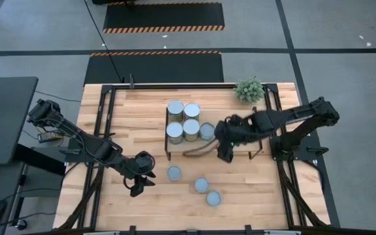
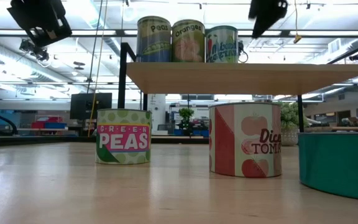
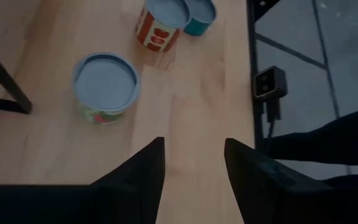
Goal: Pick and place cans onto a shelf
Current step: Put the canned diced tomatoes on the shelf
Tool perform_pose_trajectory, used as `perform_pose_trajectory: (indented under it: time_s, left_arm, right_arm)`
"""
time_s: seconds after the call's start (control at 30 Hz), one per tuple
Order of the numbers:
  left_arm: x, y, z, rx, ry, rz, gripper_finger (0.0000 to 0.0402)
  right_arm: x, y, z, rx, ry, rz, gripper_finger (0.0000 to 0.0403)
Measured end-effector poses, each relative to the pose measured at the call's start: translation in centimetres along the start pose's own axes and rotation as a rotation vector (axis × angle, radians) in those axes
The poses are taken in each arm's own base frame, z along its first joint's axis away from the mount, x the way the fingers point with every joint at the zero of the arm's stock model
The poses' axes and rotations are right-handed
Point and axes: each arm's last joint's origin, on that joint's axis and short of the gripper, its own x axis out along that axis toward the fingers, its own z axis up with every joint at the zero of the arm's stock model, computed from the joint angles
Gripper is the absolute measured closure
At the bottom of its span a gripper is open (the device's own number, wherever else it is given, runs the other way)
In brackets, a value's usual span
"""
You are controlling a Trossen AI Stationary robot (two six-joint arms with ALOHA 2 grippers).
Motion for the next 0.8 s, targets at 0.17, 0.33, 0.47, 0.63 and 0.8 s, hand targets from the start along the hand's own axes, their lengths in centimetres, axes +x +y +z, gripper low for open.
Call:
perform_pose_trajectory:
  time_s: [0.17,0.33,0.47,0.63,0.8]
  left_arm:
    - [0.3,0.3,-0.3,0.022,0.028,0.044,0.0227]
    - [0.9,0.6,-0.8,0.047,0.080,0.081,0.0190]
    - [0.9,0.8,-1.0,0.048,0.097,0.096,0.0159]
    - [0.8,0.6,-1.1,0.009,0.109,0.073,0.0151]
    - [0.8,0.5,-1.2,-0.007,0.153,0.031,0.0165]
  right_arm:
    - [-0.3,2.7,-1.4,0.062,-0.056,0.018,0.0056]
    - [0.7,6.1,-2.0,0.095,-0.076,0.120,0.0056]
    - [2.9,9.1,-2.3,0.086,-0.066,0.196,0.0056]
    - [5.0,12.1,-1.5,0.032,-0.031,0.192,0.0056]
    - [6.6,14.8,0.2,-0.131,-0.082,0.173,0.0056]
